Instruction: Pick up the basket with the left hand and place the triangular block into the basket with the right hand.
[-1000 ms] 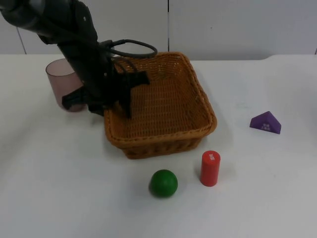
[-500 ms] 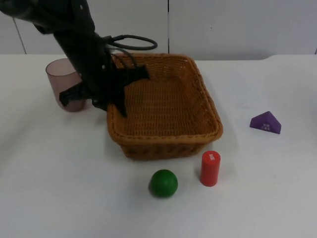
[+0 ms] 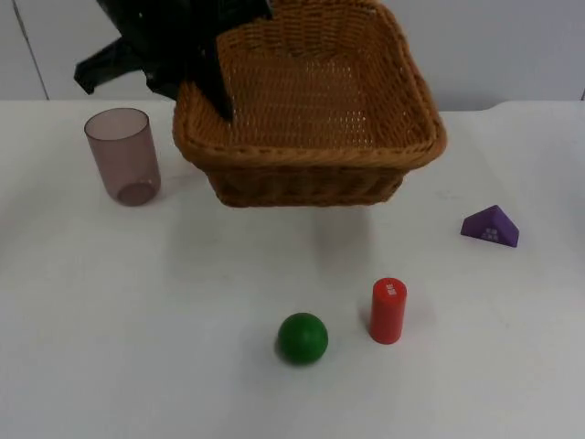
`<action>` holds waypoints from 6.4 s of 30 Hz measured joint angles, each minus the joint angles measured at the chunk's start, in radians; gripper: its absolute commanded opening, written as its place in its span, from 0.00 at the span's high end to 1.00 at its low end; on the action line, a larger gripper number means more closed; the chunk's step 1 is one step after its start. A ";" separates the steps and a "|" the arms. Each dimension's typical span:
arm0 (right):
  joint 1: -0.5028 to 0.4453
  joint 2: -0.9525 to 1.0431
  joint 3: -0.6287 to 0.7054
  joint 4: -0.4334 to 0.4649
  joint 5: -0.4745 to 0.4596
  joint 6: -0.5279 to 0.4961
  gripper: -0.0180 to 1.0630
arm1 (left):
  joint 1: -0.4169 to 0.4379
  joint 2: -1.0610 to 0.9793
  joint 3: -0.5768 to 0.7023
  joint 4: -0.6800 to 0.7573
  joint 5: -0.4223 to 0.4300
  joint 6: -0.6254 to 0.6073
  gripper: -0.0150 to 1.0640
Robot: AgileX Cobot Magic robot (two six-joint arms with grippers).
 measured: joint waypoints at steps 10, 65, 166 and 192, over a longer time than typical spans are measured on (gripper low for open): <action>0.000 0.000 0.000 0.000 0.002 -0.023 0.01 | 0.000 -0.081 0.004 -0.002 0.122 0.029 0.99; 0.011 0.861 -0.192 0.694 -0.118 -1.209 0.01 | 0.036 -0.366 0.457 -0.127 -0.142 0.116 0.99; 0.562 0.662 -0.437 0.447 -0.156 -0.517 0.98 | -0.009 -0.366 0.459 -0.125 -0.134 0.085 0.99; 0.610 0.702 -0.437 0.326 -0.061 -0.487 0.98 | -0.009 -0.366 0.459 -0.123 -0.126 0.085 0.99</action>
